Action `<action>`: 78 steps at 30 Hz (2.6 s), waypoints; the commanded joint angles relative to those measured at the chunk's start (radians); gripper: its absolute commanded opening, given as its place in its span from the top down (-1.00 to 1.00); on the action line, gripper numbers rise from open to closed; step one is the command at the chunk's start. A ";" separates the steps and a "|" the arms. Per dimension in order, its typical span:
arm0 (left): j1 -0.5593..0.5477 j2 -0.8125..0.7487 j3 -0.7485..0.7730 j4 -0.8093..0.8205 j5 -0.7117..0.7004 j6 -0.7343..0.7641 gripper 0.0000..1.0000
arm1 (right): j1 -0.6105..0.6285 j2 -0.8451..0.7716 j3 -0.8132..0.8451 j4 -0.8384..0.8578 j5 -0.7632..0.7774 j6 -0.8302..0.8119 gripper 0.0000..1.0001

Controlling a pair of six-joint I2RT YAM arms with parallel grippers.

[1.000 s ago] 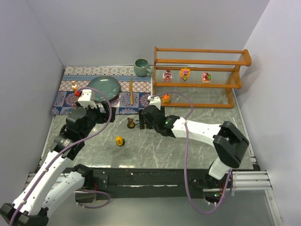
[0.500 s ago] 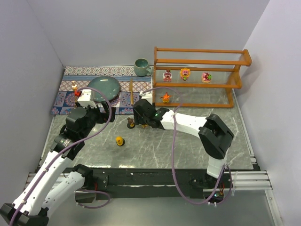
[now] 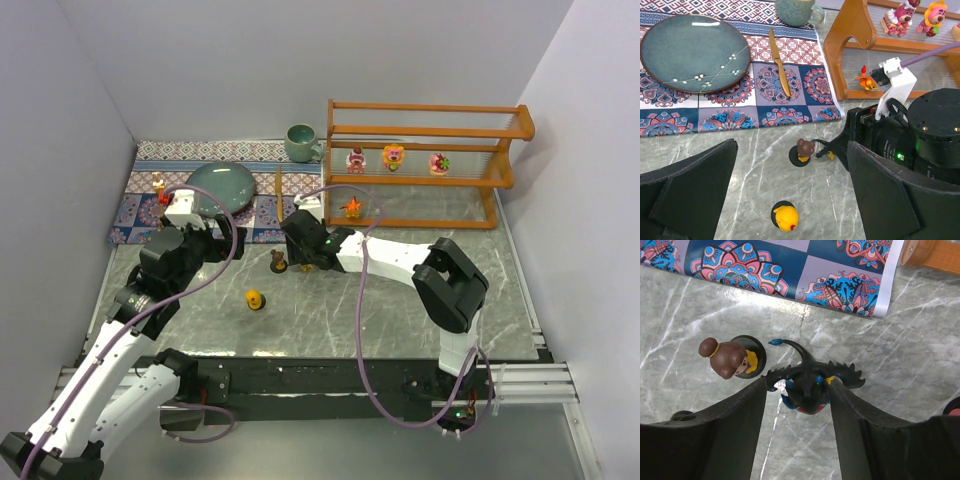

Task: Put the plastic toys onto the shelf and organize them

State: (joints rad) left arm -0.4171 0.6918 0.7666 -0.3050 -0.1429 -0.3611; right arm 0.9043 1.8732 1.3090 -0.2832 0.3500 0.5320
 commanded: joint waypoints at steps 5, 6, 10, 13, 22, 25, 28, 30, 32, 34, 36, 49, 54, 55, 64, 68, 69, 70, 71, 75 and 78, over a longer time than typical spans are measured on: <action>0.008 0.003 -0.003 0.018 0.020 -0.006 -0.94 | -0.005 0.014 0.030 0.009 0.029 -0.012 -0.18; 0.008 0.002 -0.003 0.020 0.022 -0.006 -0.94 | -0.005 0.015 0.027 0.009 0.030 -0.012 -0.18; 0.008 0.003 -0.003 0.021 0.020 -0.006 -0.94 | -0.005 0.021 0.024 0.009 0.032 -0.015 -0.15; 0.008 0.002 -0.003 0.020 0.020 -0.006 -0.94 | -0.005 0.026 0.024 0.009 0.033 -0.018 -0.12; 0.008 0.000 -0.003 0.020 0.020 -0.006 -0.94 | -0.005 0.014 0.013 0.009 0.055 -0.026 0.27; 0.008 0.000 -0.003 0.018 0.022 -0.004 -0.94 | -0.005 0.000 0.007 0.007 0.064 -0.032 0.45; 0.008 0.000 -0.003 0.018 0.020 -0.006 -0.93 | -0.005 -0.019 -0.008 0.012 0.079 -0.038 0.60; 0.008 -0.001 -0.003 0.018 0.020 -0.006 -0.94 | -0.007 -0.034 -0.019 0.018 0.083 -0.044 0.70; 0.008 0.000 -0.003 0.018 0.020 -0.006 -0.94 | -0.005 -0.049 -0.031 0.022 0.087 -0.047 0.74; 0.009 0.000 -0.003 0.018 0.020 -0.006 -0.94 | -0.007 -0.066 -0.040 0.024 0.095 -0.050 0.77; 0.009 0.000 -0.003 0.020 0.020 -0.006 -0.94 | -0.005 -0.075 -0.048 0.026 0.104 -0.055 0.77; 0.011 0.005 -0.003 0.017 0.012 -0.006 -0.94 | -0.005 -0.201 -0.134 0.064 0.129 -0.073 0.84; 0.012 0.011 -0.004 0.017 0.000 -0.003 -0.94 | -0.005 -0.256 -0.181 0.085 0.158 -0.079 0.84; 0.014 0.012 -0.006 0.017 -0.003 -0.004 -0.94 | -0.010 -0.278 -0.189 0.088 0.167 -0.081 0.84; 0.017 0.025 -0.004 0.012 -0.012 -0.006 -0.94 | -0.064 -0.417 -0.269 0.090 0.198 -0.121 0.83; 0.017 0.020 -0.004 0.014 -0.007 -0.007 -0.94 | -0.122 -0.482 -0.321 0.093 0.208 -0.142 0.84; 0.017 0.020 -0.004 0.014 -0.007 -0.007 -0.94 | -0.152 -0.496 -0.330 0.102 0.210 -0.147 0.84; 0.018 0.020 -0.004 0.014 -0.007 -0.007 -0.94 | -0.169 -0.518 -0.341 0.110 0.210 -0.151 0.84; 0.018 0.021 -0.004 0.014 -0.007 -0.007 -0.94 | -0.183 -0.529 -0.362 0.131 0.211 -0.164 0.84; 0.018 0.026 -0.004 0.012 -0.003 -0.007 -0.94 | -0.268 -0.562 -0.402 0.194 0.207 -0.201 0.84; 0.018 0.026 -0.003 0.010 -0.004 -0.006 -0.94 | -0.330 -0.565 -0.413 0.240 0.202 -0.225 0.84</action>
State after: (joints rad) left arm -0.4042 0.7181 0.7609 -0.3061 -0.1467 -0.3614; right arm 0.6281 1.3422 0.9073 -0.1608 0.5217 0.3557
